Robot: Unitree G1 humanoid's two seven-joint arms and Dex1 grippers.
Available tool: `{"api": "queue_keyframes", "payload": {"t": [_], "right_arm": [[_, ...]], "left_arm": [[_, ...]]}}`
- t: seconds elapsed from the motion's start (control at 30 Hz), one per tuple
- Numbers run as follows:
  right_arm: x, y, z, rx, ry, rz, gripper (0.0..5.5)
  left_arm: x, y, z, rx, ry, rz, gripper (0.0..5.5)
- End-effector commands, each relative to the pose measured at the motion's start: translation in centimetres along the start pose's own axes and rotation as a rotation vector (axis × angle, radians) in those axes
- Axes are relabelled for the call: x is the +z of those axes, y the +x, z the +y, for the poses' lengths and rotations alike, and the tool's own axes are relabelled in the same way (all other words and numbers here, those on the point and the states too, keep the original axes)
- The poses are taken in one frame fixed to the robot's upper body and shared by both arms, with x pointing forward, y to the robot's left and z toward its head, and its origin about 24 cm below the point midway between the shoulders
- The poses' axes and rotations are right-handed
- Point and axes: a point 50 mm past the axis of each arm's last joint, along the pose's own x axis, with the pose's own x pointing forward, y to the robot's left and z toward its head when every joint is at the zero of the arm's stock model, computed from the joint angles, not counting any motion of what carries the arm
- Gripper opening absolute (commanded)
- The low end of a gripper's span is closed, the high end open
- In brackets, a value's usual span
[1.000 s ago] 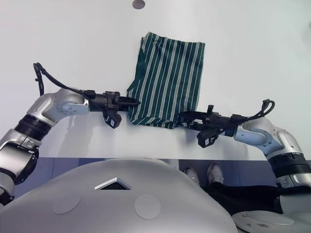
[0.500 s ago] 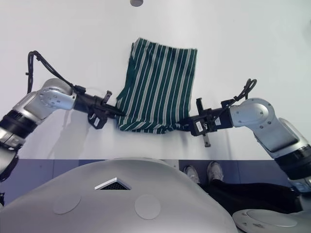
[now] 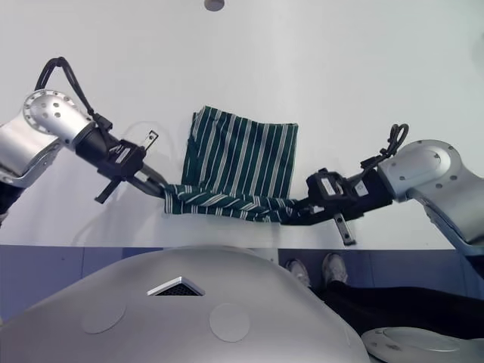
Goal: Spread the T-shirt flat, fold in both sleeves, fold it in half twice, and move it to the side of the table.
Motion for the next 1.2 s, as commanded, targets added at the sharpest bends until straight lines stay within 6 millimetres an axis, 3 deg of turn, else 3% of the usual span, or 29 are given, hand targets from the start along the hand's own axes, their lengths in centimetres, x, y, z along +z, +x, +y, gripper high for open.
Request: {"api": "queue_keyframes", "payload": {"t": [0.03,0.23,0.43,0.57,0.6,0.9,1.03,1.1,1.17,1.2], "right_arm": [[-1.9,-0.5,-3.5,-0.086,0.072,-0.038,0.15],[-2.3,-1.9,-8.1,-0.169,0.169,-0.161,0.15],[-1.7,-1.8,-10.4,-0.219,0.207,-0.212,0.15],[-1.6,-1.5,-11.5,-0.297,0.240,-0.206,0.15],[-1.5,-1.5,-11.7,-0.316,0.255,-0.208,0.15],[-1.5,-1.9,-12.0,-0.433,0.467,-0.352,2.02],[-1.1,-2.6,-12.2,-0.571,0.503,-0.492,2.75],[-1.0,-2.7,-12.1,-0.675,0.445,-0.555,2.84],[-1.1,-2.8,-11.8,-0.814,0.348,-0.575,2.84],[-1.3,-3.1,-11.8,-0.924,0.307,-0.583,2.84]], "left_arm": [[0.3,-1.4,2.2,0.065,-0.083,-0.042,0.00],[-0.2,-2.7,5.2,0.177,-0.211,-0.149,0.00],[-0.2,-2.4,7.6,0.307,-0.190,-0.219,0.00],[-1.4,-2.6,8.8,0.441,-0.206,-0.173,0.00],[-1.7,-2.8,9.0,0.473,-0.213,-0.163,0.26],[-3.5,-3.6,9.0,0.620,-0.266,-0.192,1.85],[-2.9,-4.4,10.1,0.851,-0.280,-0.300,2.49],[-2.4,-5.0,10.6,1.015,-0.270,-0.367,2.84],[-1.0,-5.4,10.5,1.162,-0.151,-0.411,3.19],[0.2,-4.8,9.9,1.180,0.002,-0.381,3.24]]}}
